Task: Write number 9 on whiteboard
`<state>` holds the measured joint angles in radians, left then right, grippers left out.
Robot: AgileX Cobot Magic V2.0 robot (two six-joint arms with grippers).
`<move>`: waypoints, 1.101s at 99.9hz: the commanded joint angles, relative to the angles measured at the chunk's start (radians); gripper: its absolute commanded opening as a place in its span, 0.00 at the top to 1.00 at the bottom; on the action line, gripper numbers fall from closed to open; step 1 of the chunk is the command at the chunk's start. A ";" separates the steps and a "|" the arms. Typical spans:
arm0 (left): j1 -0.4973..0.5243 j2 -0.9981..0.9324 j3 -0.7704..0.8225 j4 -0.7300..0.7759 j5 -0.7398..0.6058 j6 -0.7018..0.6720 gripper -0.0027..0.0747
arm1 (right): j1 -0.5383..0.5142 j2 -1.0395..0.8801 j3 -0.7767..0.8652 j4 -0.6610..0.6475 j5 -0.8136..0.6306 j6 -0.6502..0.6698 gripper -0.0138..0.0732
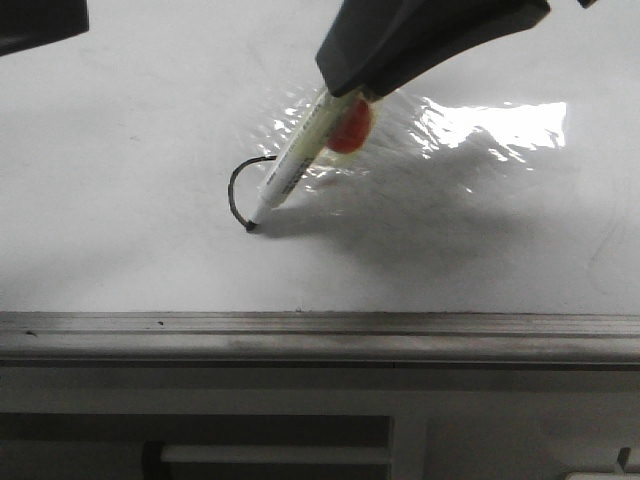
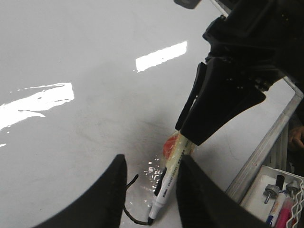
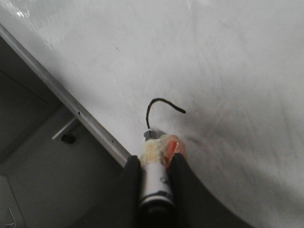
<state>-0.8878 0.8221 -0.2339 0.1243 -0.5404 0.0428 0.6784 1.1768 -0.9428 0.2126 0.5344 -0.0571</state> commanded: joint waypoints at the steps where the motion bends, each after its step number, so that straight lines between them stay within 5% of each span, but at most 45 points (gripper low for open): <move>1: 0.002 -0.002 -0.028 -0.014 -0.080 -0.004 0.65 | -0.013 -0.042 -0.039 -0.058 -0.037 -0.013 0.90; 47: 0.002 -0.002 -0.028 -0.014 -0.080 -0.004 0.65 | -0.013 -0.036 -0.099 -0.079 0.022 -0.001 0.90; 97: 0.002 -0.002 -0.028 -0.014 -0.062 -0.004 0.65 | -0.009 -0.103 0.050 -0.037 -0.050 0.033 0.90; 110: 0.002 0.002 -0.028 0.104 -0.015 -0.005 0.65 | -0.004 -0.140 0.050 -0.009 -0.042 0.033 0.90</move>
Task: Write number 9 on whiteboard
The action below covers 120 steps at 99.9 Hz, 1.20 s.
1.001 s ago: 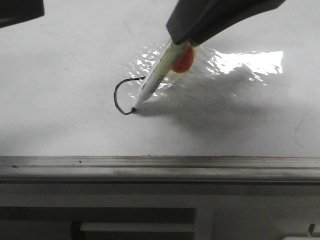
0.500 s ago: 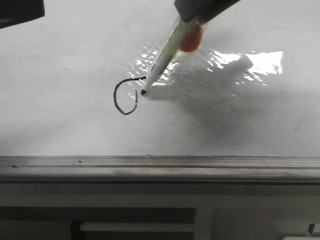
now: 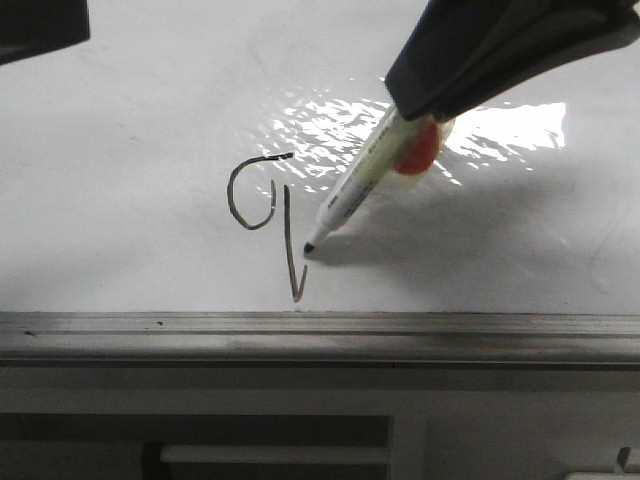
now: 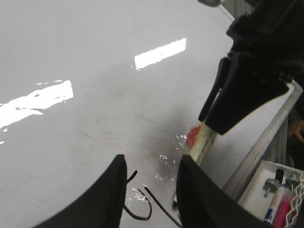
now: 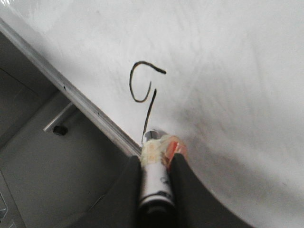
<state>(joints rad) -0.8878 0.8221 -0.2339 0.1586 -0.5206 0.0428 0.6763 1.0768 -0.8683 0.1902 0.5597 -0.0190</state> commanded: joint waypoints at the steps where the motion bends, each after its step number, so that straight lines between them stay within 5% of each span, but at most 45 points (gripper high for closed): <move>1: 0.000 0.005 -0.028 0.086 -0.031 -0.005 0.65 | 0.000 -0.043 -0.025 0.016 -0.067 -0.005 0.90; 40: -0.090 0.183 -0.030 0.128 -0.120 -0.014 0.57 | 0.177 -0.040 -0.025 0.057 -0.109 -0.005 0.90; 78: -0.090 0.219 -0.030 0.099 -0.196 -0.014 0.58 | 0.192 -0.017 -0.025 0.118 -0.103 -0.005 0.90; 120: -0.090 0.219 -0.028 0.101 -0.162 -0.014 0.94 | 0.192 -0.017 -0.025 0.177 -0.107 -0.005 0.90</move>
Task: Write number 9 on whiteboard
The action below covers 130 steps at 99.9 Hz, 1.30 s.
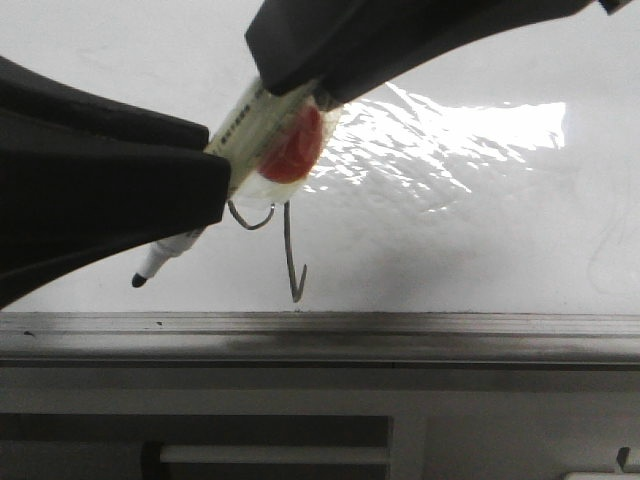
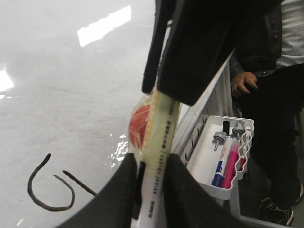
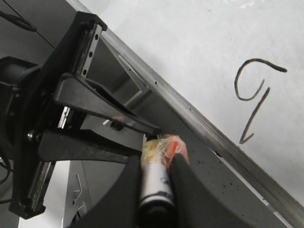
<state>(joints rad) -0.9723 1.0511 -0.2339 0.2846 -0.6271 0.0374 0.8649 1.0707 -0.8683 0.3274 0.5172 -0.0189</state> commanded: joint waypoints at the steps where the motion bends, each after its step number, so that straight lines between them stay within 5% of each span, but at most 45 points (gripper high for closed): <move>1: -0.006 -0.010 -0.028 -0.025 -0.051 -0.008 0.94 | 0.003 -0.011 -0.025 0.040 -0.065 -0.005 0.90; 14: -0.006 -0.010 -0.028 -0.025 -0.023 -0.008 0.91 | 0.003 -0.011 -0.025 0.071 -0.065 -0.005 0.90; 36: -0.006 -0.010 -0.028 -0.036 -0.016 -0.008 0.70 | 0.003 -0.011 -0.025 0.088 -0.065 -0.005 0.90; 60: -0.006 -0.010 -0.028 -0.036 -0.014 -0.008 0.71 | 0.003 -0.011 -0.025 0.098 -0.065 -0.007 0.90; 80: -0.006 -0.010 -0.028 -0.036 -0.020 -0.008 0.90 | 0.003 -0.011 -0.025 0.096 -0.082 -0.009 0.88; 89: -0.006 -0.010 -0.028 -0.036 -0.020 -0.008 0.99 | 0.003 -0.011 -0.025 0.091 -0.093 -0.018 0.76; 109: -0.006 -0.010 -0.028 -0.056 -0.041 -0.016 0.99 | 0.003 -0.011 -0.025 0.063 -0.095 -0.018 0.22; 118: -0.006 -0.010 -0.028 -0.158 -0.043 -0.023 0.99 | 0.003 -0.011 -0.024 0.059 -0.095 -0.018 0.21; 130: -0.006 -0.010 -0.028 -0.490 -0.037 -0.023 0.99 | 0.003 -0.011 -0.024 0.057 -0.085 -0.018 0.25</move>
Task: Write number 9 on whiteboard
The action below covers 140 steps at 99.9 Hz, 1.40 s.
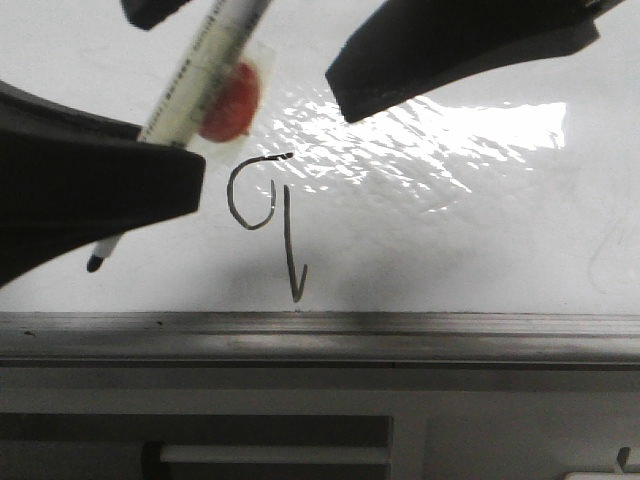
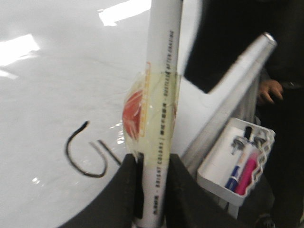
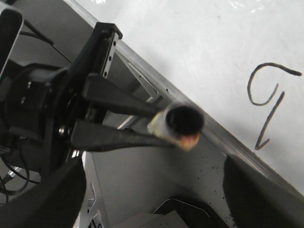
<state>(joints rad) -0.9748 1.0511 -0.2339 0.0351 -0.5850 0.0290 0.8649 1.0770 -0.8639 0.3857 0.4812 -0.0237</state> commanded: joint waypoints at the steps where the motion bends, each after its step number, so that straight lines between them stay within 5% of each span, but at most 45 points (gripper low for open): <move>1: -0.003 -0.010 -0.028 -0.284 -0.079 -0.015 0.99 | 0.003 -0.017 -0.029 -0.001 -0.049 -0.013 0.25; 20: -0.003 -0.010 -0.028 -0.613 -0.051 -0.017 0.99 | 0.003 -0.017 -0.027 -0.005 -0.023 -0.013 0.28; 57: -0.018 -0.007 -0.028 -0.615 -0.003 -0.149 0.99 | 0.003 -0.017 -0.027 -0.005 -0.021 -0.013 0.28; 93: -0.075 0.148 -0.030 -0.603 -0.167 -0.207 0.99 | 0.003 -0.017 -0.027 -0.005 -0.011 -0.013 0.28; 123: -0.075 0.198 -0.030 -0.554 -0.151 -0.260 0.99 | 0.003 -0.017 -0.027 -0.005 -0.001 -0.013 0.28; 131: -0.075 0.198 -0.030 -0.552 -0.153 -0.260 0.92 | 0.003 -0.017 -0.027 -0.005 -0.003 -0.013 0.28; 140: -0.075 0.198 -0.030 -0.552 -0.154 -0.260 0.73 | 0.003 -0.017 -0.027 -0.005 -0.013 -0.013 0.28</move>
<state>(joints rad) -1.0456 1.2530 -0.2397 -0.5163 -0.6925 -0.2167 0.8649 1.0770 -0.8639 0.3743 0.5268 -0.0276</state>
